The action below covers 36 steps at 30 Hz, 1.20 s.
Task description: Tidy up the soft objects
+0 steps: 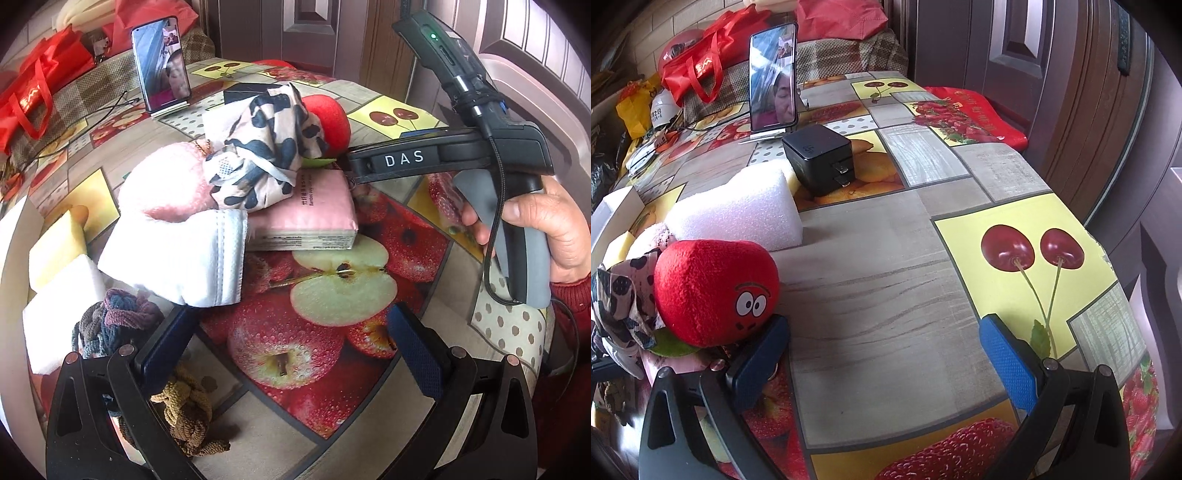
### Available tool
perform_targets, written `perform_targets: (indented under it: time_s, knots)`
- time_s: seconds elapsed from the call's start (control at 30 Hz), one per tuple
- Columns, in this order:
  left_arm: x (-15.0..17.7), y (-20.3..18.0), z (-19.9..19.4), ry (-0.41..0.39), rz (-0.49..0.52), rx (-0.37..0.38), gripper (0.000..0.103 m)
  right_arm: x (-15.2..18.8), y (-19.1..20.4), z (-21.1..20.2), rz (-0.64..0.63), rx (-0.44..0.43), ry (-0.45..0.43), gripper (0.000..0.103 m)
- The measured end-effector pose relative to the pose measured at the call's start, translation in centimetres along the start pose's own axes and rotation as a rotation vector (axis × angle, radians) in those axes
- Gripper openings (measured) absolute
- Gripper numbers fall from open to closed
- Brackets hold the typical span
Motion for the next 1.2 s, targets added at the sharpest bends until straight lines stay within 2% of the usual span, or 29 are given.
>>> perform_targets:
  time_s: [0.07,0.17,0.27,0.33,0.43,0.5,0.53,0.6,0.67,0.77,0.83,0.87,0.93,0.97,1.0,1.03,1.1,1.13,1.2]
  knots:
    - [-0.1,0.0,-0.7,-0.029,-0.016,0.0,0.102,0.0,0.0,-0.1,0.007,-0.011,-0.006,0.103]
    - [-0.5,0.3,-2.9,-0.121,-0.088,0.049,0.103,0.0,-0.3,-0.6,0.03,-0.047,-0.032,0.103]
    - [-1.3,1.6,-6.5,-0.28,-0.164,0.01,0.103,-0.1,-1.3,-2.0,0.099,-0.101,-0.11,0.103]
    - [-2.1,3.3,-10.6,-0.442,-0.214,-0.069,0.103,-0.6,-1.7,-5.1,0.138,-0.162,-0.283,0.103]
    - [-3.7,7.3,-17.5,-0.661,-0.324,-0.244,0.103,-1.8,-0.5,-11.7,0.072,-0.194,-0.584,0.103]
    - [-4.5,9.6,-22.1,-0.782,-0.392,-0.271,0.103,-3.1,1.3,-15.3,0.011,-0.248,-0.7,0.103]
    - [-4.7,10.5,-24.2,-0.84,-0.42,-0.241,0.103,-3.6,2.4,-16.7,-0.02,-0.291,-0.733,0.103]
    - [-4.6,12.4,-28.0,-0.956,-0.465,-0.114,0.103,-4.6,5.2,-18.4,-0.094,-0.42,-0.752,0.103]
    - [-4.0,13.7,-31.1,-1.06,-0.484,0.073,0.103,-5.1,8.2,-19.2,-0.176,-0.564,-0.721,0.103]
    - [-2.9,15.7,-34.9,-1.157,-0.491,0.405,0.103,-4.3,12.0,-20.9,-0.295,-0.711,-0.727,0.103]
    - [-2.2,16.8,-36.3,-1.193,-0.491,0.597,0.103,-3.8,14.1,-22.0,-0.374,-0.82,-0.725,0.103]
    - [-1.5,17.0,-37.3,-1.206,-0.491,0.668,0.103,-3.6,14.8,-22.5,-0.398,-0.85,-0.736,0.103]
    - [-1.3,17.2,-38.1,-1.203,-0.479,0.759,0.103,-3.3,15.7,-23.9,-0.438,-0.883,-0.779,0.103]
    - [-1.2,17.0,-38.6,-1.198,-0.472,0.777,0.103,-3.3,15.8,-24.5,-0.449,-0.875,-0.812,0.103]
    - [-1.1,16.7,-38.8,-1.192,-0.463,0.771,0.103,-3.4,15.7,-25.0,-0.454,-0.842,-0.847,0.103]
    - [-1.0,16.8,-39.2,-1.193,-0.457,0.728,0.103,-3.4,15.6,-25.5,-0.461,-0.801,-0.88,0.103]
    - [-1.0,15.7,-38.7,-1.204,-0.44,0.577,0.103,-3.3,15.0,-26.8,-0.477,-0.686,-0.95,0.103]
    - [-1.0,15.4,-38.4,-1.206,-0.438,0.464,0.103,-3.3,14.7,-27.0,-0.483,-0.621,-0.987,0.103]
    - [-1.0,14.7,-37.6,-1.199,-0.427,0.152,0.103,-3.5,14.2,-27.4,-0.495,-0.49,-1.033,0.103]
Point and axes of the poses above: each gripper's, at about its wrist camera, not at the fingertips, and z roughly the way its jaws point, y to its left, x to its underside, the point moved 6 cm from there along z, roughly the way its jaws point, and after that the axes turned 12 degrees about -x, right-handed, at the moved point
